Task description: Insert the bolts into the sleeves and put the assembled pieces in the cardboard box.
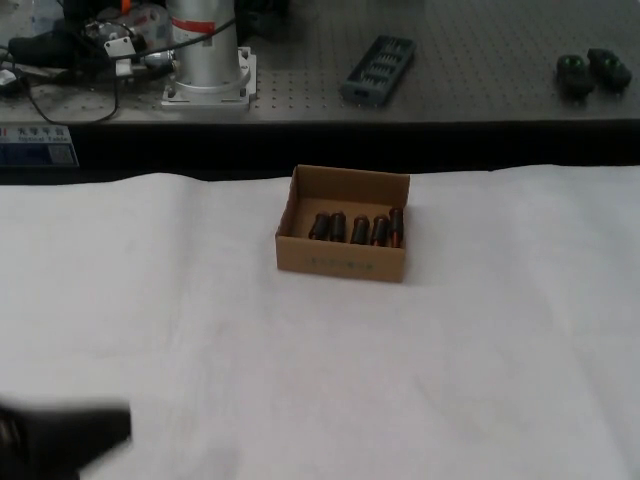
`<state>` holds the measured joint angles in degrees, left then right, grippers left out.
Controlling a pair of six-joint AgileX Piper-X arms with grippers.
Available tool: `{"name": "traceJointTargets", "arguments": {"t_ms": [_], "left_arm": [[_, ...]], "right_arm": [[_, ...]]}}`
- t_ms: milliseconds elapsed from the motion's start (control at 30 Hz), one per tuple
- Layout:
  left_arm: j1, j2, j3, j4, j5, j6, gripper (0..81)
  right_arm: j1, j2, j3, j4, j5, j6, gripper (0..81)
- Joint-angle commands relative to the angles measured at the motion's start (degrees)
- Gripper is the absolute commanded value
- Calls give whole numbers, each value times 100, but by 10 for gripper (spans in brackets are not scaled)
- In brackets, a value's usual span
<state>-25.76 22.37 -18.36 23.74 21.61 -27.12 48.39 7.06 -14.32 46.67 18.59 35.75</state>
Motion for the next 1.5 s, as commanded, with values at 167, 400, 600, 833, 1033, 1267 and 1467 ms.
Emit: {"name": "traceJointTargets", "arguments": {"t_ms": [167, 400, 600, 833, 1033, 1267, 1467], "left_arm": [[-43, -381, 1528, -1763, 116, -1493, 6], [-43, -381, 1836, -1875, 57, -1418, 6], [-43, -370, 1836, -1095, -148, -1094, 6], [-43, -370, 1836, 165, -488, -845, 6], [-43, -370, 1836, 781, -869, -1022, 6], [-43, -370, 1836, 823, -1194, -1157, 6], [-43, -380, 1836, 1052, -1181, -1369, 6]], "right_arm": [[-29, -31, 467, -529, -103, 567, 19], [-29, -32, 1046, -1115, -431, 882, 19], [-29, -32, 1432, -1652, -538, 1600, 19], [-29, -16, 1432, -1091, -548, 1626, 19], [-29, -16, 1432, -1097, -522, 1558, 19], [-29, -16, 1432, -1097, -503, 1558, 19], [-29, -16, 1432, -1097, -503, 1558, 19]]}}
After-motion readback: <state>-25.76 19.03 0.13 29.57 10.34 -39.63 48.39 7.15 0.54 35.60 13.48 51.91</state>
